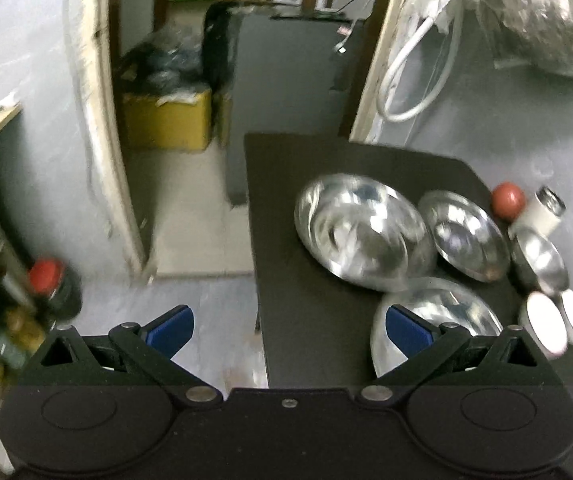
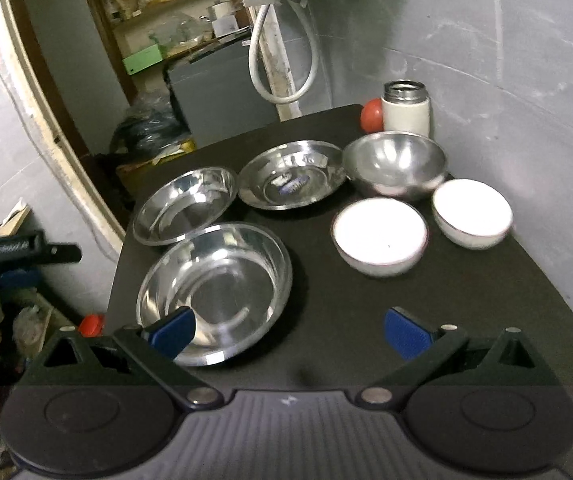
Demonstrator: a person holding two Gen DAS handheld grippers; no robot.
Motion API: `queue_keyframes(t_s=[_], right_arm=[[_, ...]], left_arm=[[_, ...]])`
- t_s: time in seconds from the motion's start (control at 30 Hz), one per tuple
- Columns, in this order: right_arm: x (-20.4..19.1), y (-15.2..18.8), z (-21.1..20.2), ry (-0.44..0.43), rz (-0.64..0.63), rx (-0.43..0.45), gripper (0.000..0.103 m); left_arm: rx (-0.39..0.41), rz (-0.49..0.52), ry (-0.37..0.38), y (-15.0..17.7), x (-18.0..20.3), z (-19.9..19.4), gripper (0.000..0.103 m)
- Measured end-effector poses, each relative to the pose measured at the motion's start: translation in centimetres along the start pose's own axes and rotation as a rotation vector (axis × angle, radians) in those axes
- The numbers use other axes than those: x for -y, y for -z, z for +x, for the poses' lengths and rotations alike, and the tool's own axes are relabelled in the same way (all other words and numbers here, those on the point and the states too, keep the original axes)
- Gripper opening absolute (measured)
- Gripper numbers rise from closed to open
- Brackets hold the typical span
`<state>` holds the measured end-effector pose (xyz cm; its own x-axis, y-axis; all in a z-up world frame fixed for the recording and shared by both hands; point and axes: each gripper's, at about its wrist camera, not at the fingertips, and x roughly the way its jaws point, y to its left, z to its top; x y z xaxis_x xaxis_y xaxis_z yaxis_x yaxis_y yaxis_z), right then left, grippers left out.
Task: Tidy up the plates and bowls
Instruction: 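Move both grippers toward the rim of the large deep steel plate, then close both grippers on the rim of the large deep steel plate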
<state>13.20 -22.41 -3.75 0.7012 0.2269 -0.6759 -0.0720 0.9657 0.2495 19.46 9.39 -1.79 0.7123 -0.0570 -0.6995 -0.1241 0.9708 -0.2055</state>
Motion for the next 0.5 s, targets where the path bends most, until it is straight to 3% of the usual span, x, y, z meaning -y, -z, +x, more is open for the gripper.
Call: queue_keyframes(t_s=[0.23,0.33,0.5], right_arm=[[-4.3,-3.7,5.9,0.027,0.027,0.044,0.102],[-5.8,-4.9,8.1,0.021,0.039,0.053,0.098],[-7.2,-6.3,11.2,0.021,0.061,0.049,0.091]], left_arm=[[-0.004,0.112,0.073,-5.4,-2.1,7.6,0.101],[-0.021,0.146,0.104,-6.7,-2.3,10.1,0.099],[-0.068,0.186,0.143,-7.3,-2.3,13.0,0.085]])
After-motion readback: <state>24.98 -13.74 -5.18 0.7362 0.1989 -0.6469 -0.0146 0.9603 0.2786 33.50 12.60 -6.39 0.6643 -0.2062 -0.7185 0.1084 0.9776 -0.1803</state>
